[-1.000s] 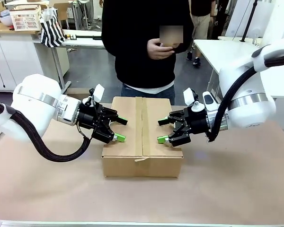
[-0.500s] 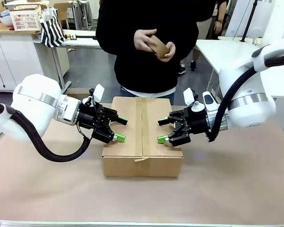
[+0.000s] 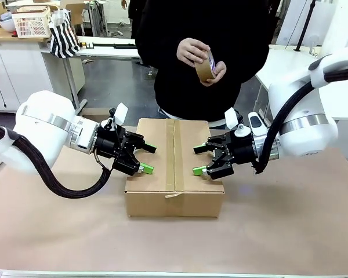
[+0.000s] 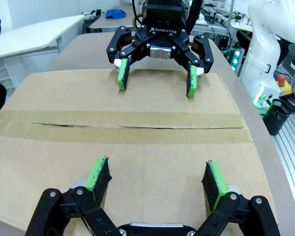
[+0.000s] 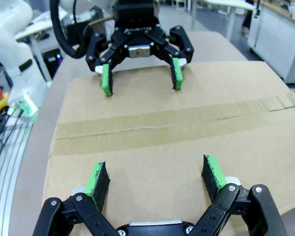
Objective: Pack the gift set into the box.
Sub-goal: Press and hold the closed box until the human finishes sealing it.
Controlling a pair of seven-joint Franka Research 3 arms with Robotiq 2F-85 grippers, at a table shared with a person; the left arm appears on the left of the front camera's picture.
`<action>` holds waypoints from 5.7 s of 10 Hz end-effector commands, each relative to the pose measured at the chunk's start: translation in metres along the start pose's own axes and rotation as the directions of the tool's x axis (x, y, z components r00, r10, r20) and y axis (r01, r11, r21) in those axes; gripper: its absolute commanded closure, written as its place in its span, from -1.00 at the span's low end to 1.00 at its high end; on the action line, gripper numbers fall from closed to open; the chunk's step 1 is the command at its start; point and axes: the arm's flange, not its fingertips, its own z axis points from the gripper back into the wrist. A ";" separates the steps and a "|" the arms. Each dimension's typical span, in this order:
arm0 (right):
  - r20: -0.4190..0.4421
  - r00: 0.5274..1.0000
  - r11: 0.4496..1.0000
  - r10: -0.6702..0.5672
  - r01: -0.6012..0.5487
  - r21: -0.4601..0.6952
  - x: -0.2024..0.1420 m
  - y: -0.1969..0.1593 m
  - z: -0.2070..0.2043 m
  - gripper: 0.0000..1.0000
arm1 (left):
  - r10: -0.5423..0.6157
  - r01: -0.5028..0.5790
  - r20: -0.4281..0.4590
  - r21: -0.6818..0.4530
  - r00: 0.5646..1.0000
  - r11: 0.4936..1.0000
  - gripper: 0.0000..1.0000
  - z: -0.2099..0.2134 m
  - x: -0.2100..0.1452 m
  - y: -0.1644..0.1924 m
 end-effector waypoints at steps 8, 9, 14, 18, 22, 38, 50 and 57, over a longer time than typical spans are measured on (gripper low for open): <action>-0.008 1.000 1.000 0.025 -0.025 -0.004 -0.001 0.001 -0.001 -1.00 | 0.016 -0.016 0.007 -0.002 1.000 1.000 -1.00 0.000 -0.001 0.000; -0.008 1.000 1.000 0.025 -0.025 -0.004 -0.001 0.001 -0.001 -1.00 | 0.016 -0.016 0.007 -0.002 1.000 1.000 -1.00 0.000 -0.001 0.000; -0.008 1.000 1.000 0.025 -0.025 -0.004 -0.001 0.001 -0.001 -1.00 | 0.016 -0.016 0.007 -0.002 1.000 1.000 -1.00 0.000 -0.001 0.000; -0.008 1.000 1.000 0.025 -0.025 -0.004 -0.001 0.001 -0.001 -1.00 | 0.016 -0.016 0.007 -0.002 1.000 1.000 -1.00 0.000 -0.001 0.000; -0.008 1.000 1.000 0.025 -0.025 -0.004 -0.001 0.001 -0.001 -1.00 | 0.016 -0.016 0.007 -0.002 1.000 1.000 -1.00 0.000 -0.001 0.000; -0.008 1.000 1.000 0.025 -0.025 -0.004 -0.001 0.001 -0.001 -1.00 | 0.016 -0.016 0.007 -0.002 1.000 1.000 -1.00 0.000 -0.001 0.000; -0.008 1.000 1.000 0.025 -0.025 -0.004 -0.001 0.001 -0.001 -1.00 | 0.016 -0.016 0.007 -0.002 1.000 1.000 -1.00 0.000 -0.001 0.000; -0.008 1.000 1.000 0.025 -0.025 -0.004 -0.001 0.001 -0.001 -1.00 | 0.016 -0.016 0.007 -0.002 1.000 1.000 -1.00 0.000 -0.001 0.000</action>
